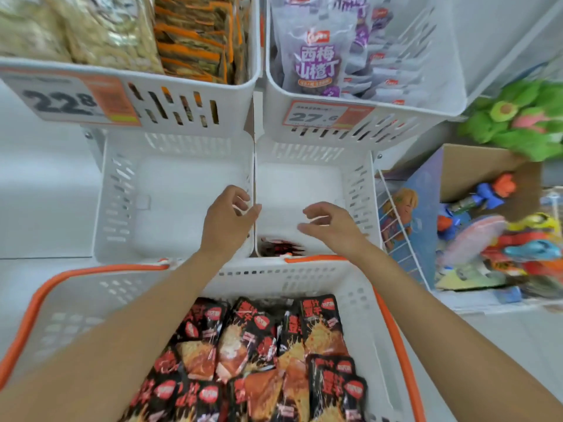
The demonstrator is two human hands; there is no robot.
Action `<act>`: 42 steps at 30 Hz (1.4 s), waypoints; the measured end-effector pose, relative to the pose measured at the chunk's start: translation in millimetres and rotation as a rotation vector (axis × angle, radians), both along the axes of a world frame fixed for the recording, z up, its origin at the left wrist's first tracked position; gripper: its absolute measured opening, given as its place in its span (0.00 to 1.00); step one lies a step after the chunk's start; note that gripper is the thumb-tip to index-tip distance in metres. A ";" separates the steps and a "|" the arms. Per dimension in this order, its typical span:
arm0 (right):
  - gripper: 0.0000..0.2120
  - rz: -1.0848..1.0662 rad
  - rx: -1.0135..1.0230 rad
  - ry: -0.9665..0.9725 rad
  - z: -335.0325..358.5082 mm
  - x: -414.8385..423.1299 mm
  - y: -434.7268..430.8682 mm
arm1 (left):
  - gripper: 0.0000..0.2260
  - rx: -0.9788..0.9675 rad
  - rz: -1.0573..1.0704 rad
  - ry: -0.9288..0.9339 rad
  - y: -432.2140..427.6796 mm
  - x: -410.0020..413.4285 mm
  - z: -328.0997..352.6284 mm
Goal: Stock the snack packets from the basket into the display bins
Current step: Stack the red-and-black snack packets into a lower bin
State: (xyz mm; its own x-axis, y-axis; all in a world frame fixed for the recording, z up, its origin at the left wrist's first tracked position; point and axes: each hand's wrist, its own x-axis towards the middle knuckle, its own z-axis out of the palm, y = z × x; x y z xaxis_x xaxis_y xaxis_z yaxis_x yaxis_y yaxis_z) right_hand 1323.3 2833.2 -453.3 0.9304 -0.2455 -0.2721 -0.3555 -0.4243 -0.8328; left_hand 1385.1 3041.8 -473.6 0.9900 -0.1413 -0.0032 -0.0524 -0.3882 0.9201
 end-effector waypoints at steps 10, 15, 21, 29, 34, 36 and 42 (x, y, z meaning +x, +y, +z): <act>0.23 0.218 -0.184 0.334 -40.5 -146.9 67.4 | 0.07 0.038 -0.187 0.147 67.2 -126.7 13.5; 0.36 0.197 -0.395 0.401 -77.3 -127.6 123.5 | 0.08 0.143 -0.097 0.242 113.2 -156.1 3.3; 0.10 0.062 -0.085 0.005 -23.8 -125.1 142.6 | 0.25 0.173 -0.109 0.296 138.3 -163.0 6.7; 0.42 0.546 -0.021 0.372 11.6 -147.9 109.1 | 0.07 -0.066 -0.176 0.423 132.5 -175.9 4.9; 0.46 0.858 -0.798 0.442 -55.6 -187.4 96.5 | 0.21 -0.156 -0.090 0.562 146.4 -173.6 -6.7; 0.35 0.799 -0.871 0.333 -58.2 -183.7 87.8 | 0.35 -0.199 -0.059 0.633 142.5 -175.7 -6.5; 0.13 0.592 -0.564 0.120 -31.1 -161.2 63.4 | 0.34 -0.456 0.030 0.774 134.8 -178.9 2.0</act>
